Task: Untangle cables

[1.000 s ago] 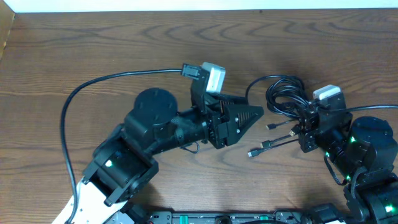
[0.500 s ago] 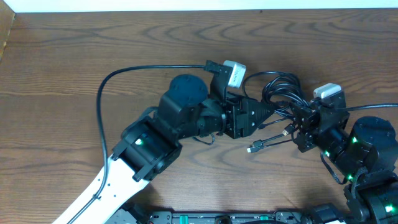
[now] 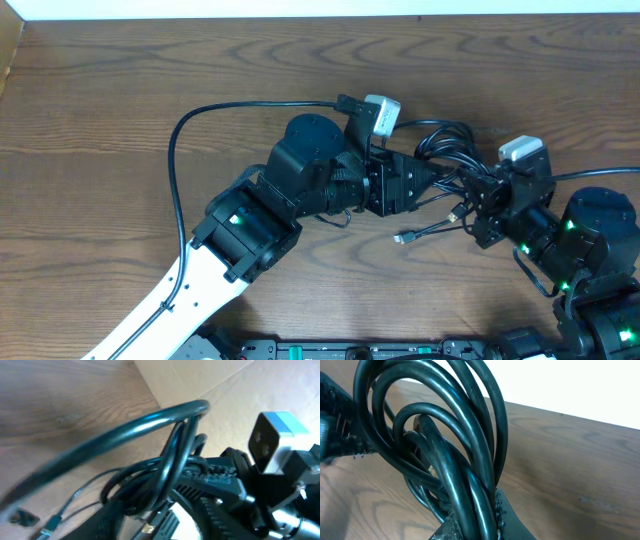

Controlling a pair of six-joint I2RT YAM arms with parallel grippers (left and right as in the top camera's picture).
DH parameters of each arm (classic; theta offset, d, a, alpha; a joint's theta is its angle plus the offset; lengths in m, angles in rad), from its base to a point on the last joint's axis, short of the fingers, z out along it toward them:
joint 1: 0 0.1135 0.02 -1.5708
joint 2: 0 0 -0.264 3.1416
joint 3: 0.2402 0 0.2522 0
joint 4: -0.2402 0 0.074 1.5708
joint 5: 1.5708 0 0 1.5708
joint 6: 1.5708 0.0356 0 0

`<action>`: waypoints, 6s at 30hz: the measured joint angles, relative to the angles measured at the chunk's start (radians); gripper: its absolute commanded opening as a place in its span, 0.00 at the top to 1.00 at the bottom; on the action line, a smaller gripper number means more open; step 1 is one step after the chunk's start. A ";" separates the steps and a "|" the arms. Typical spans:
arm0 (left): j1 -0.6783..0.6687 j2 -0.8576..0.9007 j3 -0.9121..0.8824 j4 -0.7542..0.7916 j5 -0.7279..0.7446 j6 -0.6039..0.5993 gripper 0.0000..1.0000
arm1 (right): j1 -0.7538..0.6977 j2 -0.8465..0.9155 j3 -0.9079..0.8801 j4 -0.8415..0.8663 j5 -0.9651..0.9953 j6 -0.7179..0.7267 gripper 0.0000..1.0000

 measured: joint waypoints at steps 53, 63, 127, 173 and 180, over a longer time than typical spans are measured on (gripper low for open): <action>-0.006 0.013 -0.004 0.258 -0.003 -0.167 0.92 | -0.003 -0.017 0.015 -0.054 -0.053 -0.001 0.99; -0.006 0.003 -0.003 0.164 -0.006 -0.150 0.92 | -0.003 -0.018 0.014 -0.087 -0.001 -0.018 0.99; -0.006 -0.037 0.000 0.045 -0.002 -0.143 0.39 | -0.003 -0.001 0.000 -0.036 0.022 -0.050 0.99; -0.005 0.021 0.000 -0.002 -0.059 -0.056 0.52 | -0.003 0.000 0.000 -0.028 -0.106 -0.045 0.99; -0.006 0.021 0.000 -0.020 -0.090 -0.037 0.52 | -0.003 0.000 0.000 -0.027 -0.121 -0.046 0.99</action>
